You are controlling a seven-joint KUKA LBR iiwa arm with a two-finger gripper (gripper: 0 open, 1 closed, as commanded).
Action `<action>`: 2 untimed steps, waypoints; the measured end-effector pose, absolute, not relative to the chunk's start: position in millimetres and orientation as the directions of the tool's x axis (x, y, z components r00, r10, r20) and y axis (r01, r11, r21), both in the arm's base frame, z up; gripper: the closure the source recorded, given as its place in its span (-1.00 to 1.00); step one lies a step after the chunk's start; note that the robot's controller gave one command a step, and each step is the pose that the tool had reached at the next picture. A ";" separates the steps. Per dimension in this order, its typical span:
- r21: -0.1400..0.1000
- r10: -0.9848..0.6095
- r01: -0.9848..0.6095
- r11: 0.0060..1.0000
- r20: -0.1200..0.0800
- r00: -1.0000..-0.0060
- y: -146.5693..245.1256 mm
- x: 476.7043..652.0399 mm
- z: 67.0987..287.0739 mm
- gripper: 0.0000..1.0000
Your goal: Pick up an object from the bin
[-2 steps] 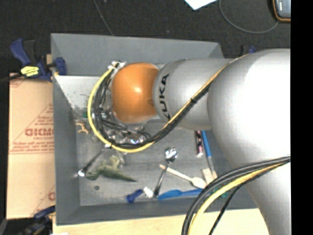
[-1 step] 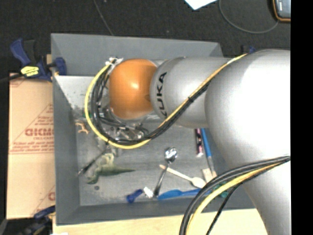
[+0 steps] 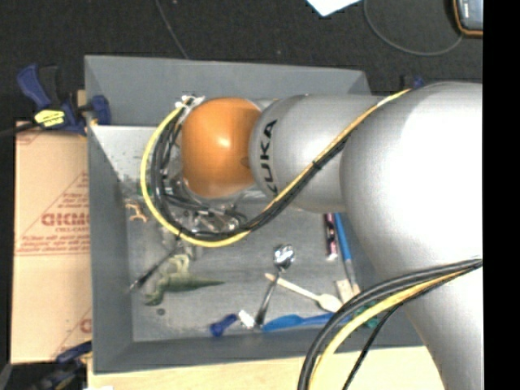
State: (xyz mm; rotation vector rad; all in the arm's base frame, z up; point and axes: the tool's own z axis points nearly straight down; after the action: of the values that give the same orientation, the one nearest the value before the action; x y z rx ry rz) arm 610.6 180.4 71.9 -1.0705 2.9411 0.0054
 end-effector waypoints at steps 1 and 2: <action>-0.002 -0.640 -0.640 0.769 -0.017 -0.769 179.9 611.5 92.1 1.00; -0.004 -0.637 -0.638 0.770 -0.023 -0.770 180.0 612.5 102.3 1.00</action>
Offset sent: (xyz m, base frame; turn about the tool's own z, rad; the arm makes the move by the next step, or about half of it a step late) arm 0.0001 -0.0003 0.0321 0.0029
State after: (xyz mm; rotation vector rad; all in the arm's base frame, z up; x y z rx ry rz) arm 612.5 180.0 102.3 -1.0567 2.9344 0.0064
